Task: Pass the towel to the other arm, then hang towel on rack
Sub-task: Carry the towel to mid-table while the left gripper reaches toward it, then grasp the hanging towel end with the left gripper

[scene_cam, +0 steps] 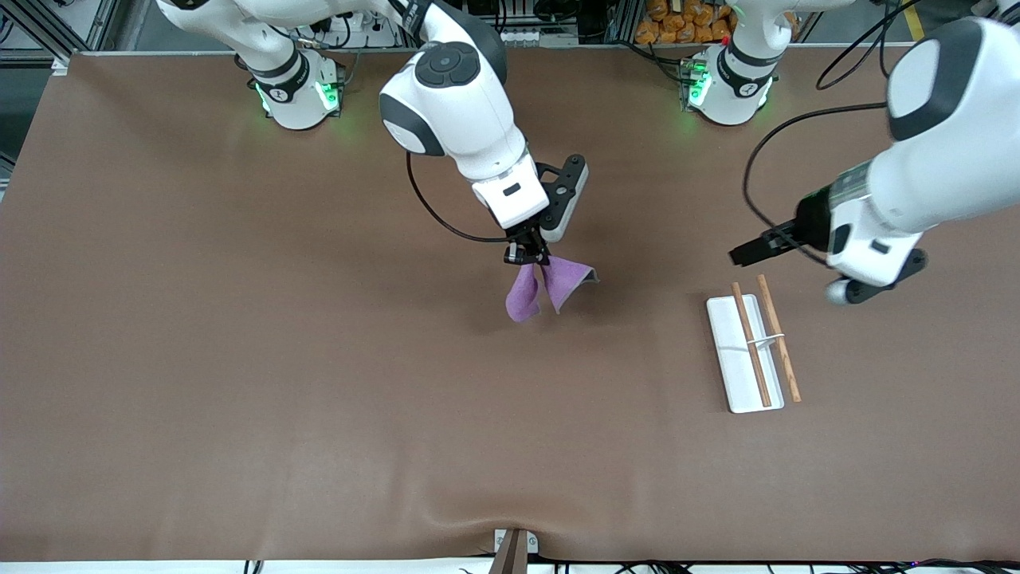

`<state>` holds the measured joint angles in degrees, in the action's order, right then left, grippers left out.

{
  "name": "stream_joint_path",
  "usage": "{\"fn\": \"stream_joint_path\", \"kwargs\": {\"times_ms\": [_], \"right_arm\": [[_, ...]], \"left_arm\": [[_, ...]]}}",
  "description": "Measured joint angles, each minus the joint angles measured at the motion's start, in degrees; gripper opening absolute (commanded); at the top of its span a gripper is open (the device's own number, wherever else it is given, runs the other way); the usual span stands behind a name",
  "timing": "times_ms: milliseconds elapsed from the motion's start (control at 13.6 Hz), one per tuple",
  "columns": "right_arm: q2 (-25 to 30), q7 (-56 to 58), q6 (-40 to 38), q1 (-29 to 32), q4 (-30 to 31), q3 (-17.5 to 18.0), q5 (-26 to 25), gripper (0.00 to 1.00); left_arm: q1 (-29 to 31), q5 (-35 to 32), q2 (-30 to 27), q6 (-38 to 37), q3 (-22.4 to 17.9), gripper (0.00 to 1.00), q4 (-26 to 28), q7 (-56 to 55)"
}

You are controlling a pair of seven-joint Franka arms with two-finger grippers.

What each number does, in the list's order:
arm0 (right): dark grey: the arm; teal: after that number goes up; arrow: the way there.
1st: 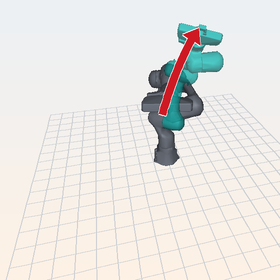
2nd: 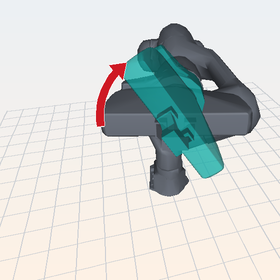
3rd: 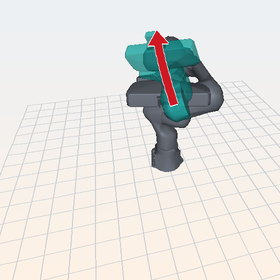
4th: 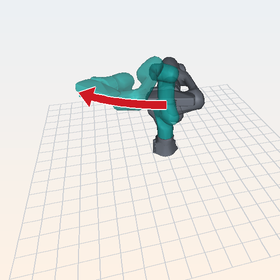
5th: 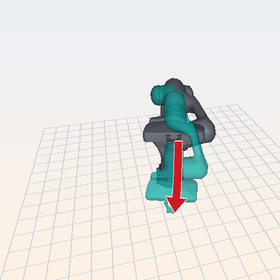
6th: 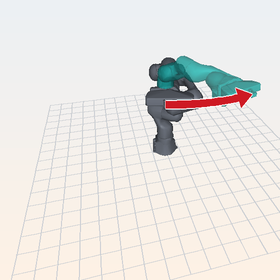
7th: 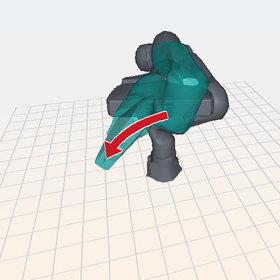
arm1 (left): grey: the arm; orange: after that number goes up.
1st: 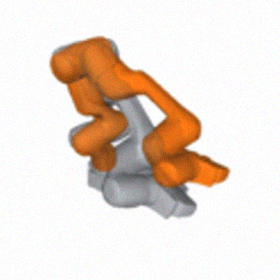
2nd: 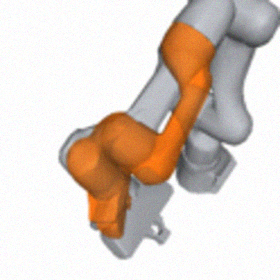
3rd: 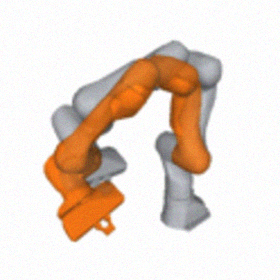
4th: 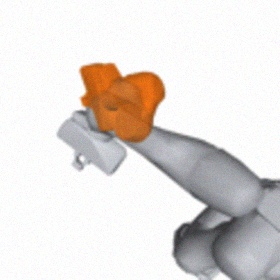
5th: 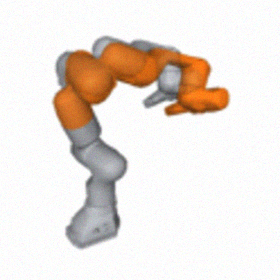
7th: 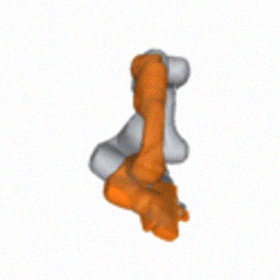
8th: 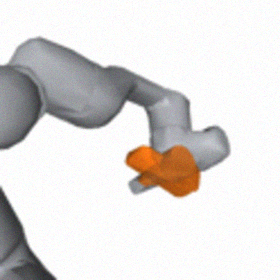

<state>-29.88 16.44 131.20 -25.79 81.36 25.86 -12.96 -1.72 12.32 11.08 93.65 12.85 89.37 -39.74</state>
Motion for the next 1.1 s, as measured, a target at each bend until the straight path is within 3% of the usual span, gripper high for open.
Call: {"fn": "stream_joint_path", "kwargs": {"times_ms": [441,1102], "right_arm": [[-0.49,0.01,0.00,-0.36,-0.78,-0.05,-0.96,0.00],[-0.49,0.02,0.00,-0.49,-0.86,-0.05,-1.79,0.00]], "left_arm": [[-5.57,0.92,5.50,4.78,0.88,1.00,0.01,-18.04],[-11.90,2.88,8.69,15.61,1.10,1.00,2.41,-45.83]]}}
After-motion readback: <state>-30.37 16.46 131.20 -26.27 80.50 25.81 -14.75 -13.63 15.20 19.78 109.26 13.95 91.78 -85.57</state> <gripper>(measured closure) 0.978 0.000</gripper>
